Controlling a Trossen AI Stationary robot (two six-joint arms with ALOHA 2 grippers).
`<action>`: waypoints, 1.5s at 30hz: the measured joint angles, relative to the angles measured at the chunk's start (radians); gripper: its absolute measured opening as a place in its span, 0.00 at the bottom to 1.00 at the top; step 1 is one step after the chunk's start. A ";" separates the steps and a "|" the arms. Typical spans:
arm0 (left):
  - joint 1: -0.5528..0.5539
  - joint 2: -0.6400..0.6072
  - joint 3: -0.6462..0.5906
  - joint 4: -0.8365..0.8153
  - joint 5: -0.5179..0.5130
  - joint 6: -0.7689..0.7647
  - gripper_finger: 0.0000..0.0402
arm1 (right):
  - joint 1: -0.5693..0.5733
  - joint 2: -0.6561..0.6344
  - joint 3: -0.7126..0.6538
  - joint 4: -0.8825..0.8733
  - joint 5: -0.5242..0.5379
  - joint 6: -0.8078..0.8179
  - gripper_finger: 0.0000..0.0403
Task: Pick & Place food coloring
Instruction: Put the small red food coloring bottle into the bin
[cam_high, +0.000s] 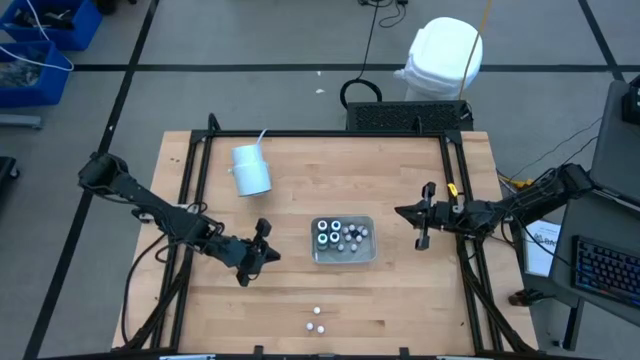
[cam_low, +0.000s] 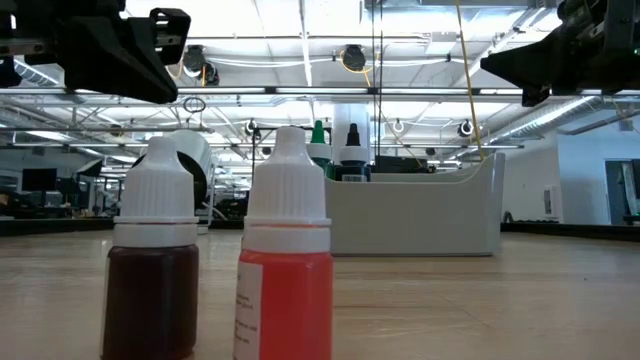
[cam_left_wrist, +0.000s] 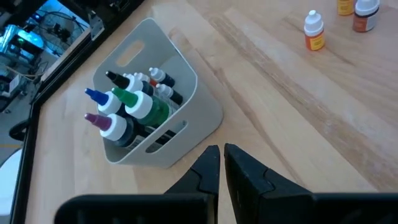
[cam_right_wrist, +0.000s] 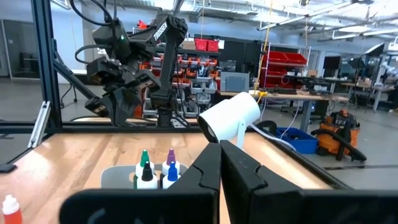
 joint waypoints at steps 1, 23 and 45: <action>0.000 0.000 0.000 0.001 0.000 0.005 0.08 | 0.000 0.001 0.000 -0.001 0.000 0.007 0.00; 0.041 0.000 -0.001 0.021 -0.027 -0.172 0.08 | 0.000 0.082 0.000 0.075 -0.002 0.034 0.00; 0.080 0.088 -0.044 0.342 -0.053 -0.475 0.07 | 0.001 0.108 0.000 0.050 -0.216 0.104 0.00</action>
